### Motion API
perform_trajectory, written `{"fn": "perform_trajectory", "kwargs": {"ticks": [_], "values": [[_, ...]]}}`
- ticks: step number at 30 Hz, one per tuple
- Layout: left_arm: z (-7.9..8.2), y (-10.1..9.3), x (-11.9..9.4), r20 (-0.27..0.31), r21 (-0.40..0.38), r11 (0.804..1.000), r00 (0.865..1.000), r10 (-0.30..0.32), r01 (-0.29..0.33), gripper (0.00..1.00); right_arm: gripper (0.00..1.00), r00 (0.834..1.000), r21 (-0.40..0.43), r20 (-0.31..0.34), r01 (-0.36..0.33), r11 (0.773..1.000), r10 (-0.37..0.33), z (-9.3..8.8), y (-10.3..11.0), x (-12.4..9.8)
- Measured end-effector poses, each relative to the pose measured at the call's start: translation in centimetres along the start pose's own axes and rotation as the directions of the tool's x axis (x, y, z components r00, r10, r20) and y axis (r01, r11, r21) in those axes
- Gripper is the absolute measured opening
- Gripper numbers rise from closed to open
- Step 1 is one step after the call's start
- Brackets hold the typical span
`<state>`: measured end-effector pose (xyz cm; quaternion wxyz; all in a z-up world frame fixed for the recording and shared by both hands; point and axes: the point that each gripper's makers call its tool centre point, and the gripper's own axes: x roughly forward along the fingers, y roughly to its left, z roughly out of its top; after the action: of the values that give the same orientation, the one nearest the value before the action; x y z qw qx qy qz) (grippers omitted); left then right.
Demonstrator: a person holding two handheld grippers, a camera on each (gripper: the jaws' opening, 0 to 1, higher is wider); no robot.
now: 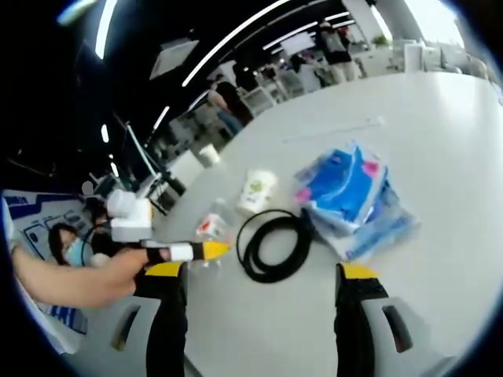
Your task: Arrange the tabletop items into an orderly group along one side of the table until the central work area is clear of visible clutter.
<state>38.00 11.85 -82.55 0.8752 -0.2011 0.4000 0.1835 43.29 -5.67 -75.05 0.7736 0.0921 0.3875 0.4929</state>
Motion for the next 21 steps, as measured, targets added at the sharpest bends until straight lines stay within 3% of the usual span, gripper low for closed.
{"fn": "perform_trajectory", "kwargs": {"ticks": [5,21], "values": [[0.1,-0.1,-0.4,0.019,-0.018,0.999,0.999,-0.026,0.026,0.39,0.74,1.000,0.001,0.001,-0.001,1.000,0.001,0.0,0.0,0.0],[0.9,-0.7,-1.2,0.043,-0.009,0.996,0.995,-0.091,0.091,0.34,0.74,1.000,-0.002,0.003,-0.018,1.000,0.018,0.2,0.8,0.9]]}}
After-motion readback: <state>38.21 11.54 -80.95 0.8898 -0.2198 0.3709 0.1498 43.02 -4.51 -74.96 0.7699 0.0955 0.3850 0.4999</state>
